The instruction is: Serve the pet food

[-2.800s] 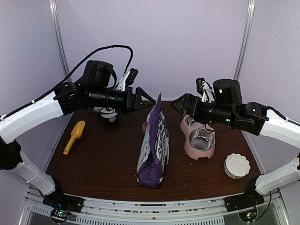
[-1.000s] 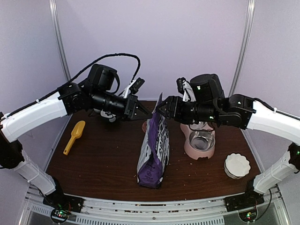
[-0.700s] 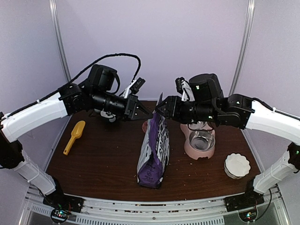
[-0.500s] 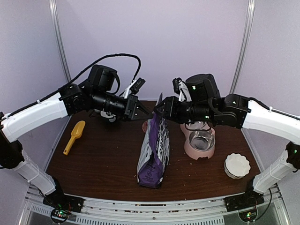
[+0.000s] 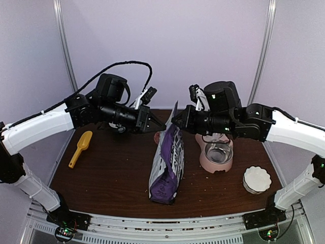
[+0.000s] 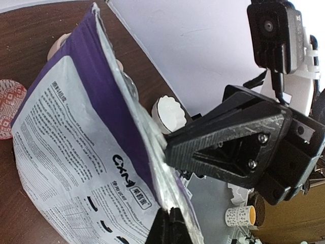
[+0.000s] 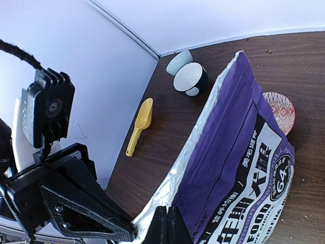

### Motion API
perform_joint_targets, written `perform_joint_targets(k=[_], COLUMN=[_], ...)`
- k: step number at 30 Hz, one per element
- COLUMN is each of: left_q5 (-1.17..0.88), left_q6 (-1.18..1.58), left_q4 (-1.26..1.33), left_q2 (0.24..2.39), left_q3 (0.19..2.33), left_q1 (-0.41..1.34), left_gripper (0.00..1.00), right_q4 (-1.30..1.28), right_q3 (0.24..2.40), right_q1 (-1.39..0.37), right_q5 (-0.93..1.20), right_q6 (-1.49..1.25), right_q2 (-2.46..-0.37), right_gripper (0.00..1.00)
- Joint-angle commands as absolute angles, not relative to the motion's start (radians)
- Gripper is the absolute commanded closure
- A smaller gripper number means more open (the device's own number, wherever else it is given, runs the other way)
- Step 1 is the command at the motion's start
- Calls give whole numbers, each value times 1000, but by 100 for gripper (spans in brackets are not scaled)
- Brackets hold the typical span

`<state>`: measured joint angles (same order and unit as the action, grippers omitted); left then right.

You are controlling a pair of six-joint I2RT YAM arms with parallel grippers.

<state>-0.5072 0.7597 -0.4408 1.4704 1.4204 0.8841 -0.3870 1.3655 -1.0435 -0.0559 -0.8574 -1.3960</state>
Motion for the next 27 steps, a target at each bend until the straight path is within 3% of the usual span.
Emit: perform_joint_targets(k=[1,15,27], left_q5=[-446,-542,-556], left_q6=[780,776,759], left_q4=[-409,-444,-502], left_q2=[1439,1504,1534], left_q3=[1395,1443,1496], left_q1=[881,882,890], left_gripper=[100,100,70], right_q4=[-493,-452,-484], right_q3=[1335,1352,1371], right_q1=[-1046,-1045,-1045], right_q5=[-127,-56,-97], right_q6=[-865,-833,-815], right_q2=[-1369,-1368,-1367], right_gripper=[100,100,94])
